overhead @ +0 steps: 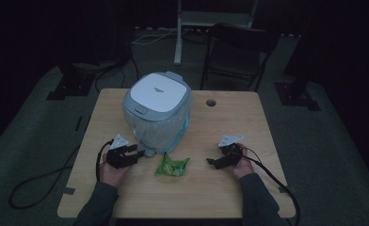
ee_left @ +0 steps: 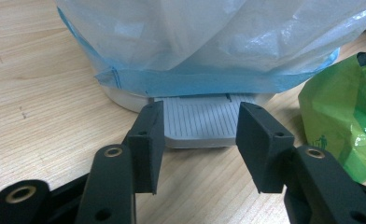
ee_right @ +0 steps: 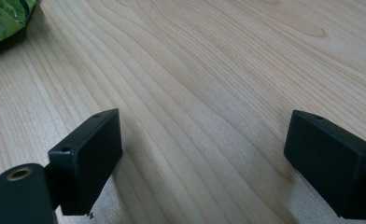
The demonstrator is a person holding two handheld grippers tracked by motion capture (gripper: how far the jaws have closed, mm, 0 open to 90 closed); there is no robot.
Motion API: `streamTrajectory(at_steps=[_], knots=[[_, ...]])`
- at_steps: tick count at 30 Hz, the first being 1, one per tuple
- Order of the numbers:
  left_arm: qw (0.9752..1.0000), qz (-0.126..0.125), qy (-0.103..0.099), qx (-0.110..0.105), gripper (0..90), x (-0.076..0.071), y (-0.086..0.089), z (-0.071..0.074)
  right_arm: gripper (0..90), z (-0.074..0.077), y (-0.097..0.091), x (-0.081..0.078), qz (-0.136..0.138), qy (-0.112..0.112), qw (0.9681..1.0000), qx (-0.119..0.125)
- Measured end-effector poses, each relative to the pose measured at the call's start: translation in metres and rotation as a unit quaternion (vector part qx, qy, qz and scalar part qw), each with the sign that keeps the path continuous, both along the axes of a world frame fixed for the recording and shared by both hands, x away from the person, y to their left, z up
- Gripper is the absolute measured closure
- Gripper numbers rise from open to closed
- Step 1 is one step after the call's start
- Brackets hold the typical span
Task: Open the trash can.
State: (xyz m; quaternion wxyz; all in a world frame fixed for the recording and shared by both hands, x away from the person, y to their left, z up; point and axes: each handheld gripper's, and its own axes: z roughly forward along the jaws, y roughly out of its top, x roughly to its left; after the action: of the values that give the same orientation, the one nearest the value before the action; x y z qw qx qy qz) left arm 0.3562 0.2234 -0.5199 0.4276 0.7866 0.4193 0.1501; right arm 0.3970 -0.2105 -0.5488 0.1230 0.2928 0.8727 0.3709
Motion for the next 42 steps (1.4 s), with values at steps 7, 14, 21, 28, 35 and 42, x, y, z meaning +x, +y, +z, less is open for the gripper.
streamTrajectory(at_steps=[7, 14, 21, 28, 35, 42], knots=[[1.0000, -0.006, -0.004, -0.002, 54.7, -0.002, 0.000, 0.001, 10.5, 0.000, 0.000, 0.000, -0.001, 0.000, 1.0000, 0.000], [0.9999, -0.009, -0.005, -0.008, 54.8, -0.002, 0.001, 0.003, 10.5, 0.000, 0.000, 0.000, -0.001, 0.000, 1.0000, 0.000], [0.9999, -0.011, -0.008, -0.011, 59.3, -0.003, 0.000, 0.005, 10.5, 0.000, 0.000, 0.000, -0.001, 0.000, 1.0000, 0.000], [0.9999, -0.010, -0.009, -0.007, 70.3, -0.001, -0.003, 0.007, 10.5, 0.000, 0.000, 0.000, -0.001, 0.000, 1.0000, 0.000], [0.9997, -0.018, -0.018, 0.004, 90.0, 0.000, -0.012, 0.009, 10.5, 0.000, 0.000, 0.000, -0.001, 0.000, 1.0000, 0.000], [0.9996, -0.020, -0.015, 0.016, 90.0, 0.002, -0.017, 0.006, 10.5, 0.000, 0.000, 0.000, -0.001, 0.000, 1.0000, 0.000]])
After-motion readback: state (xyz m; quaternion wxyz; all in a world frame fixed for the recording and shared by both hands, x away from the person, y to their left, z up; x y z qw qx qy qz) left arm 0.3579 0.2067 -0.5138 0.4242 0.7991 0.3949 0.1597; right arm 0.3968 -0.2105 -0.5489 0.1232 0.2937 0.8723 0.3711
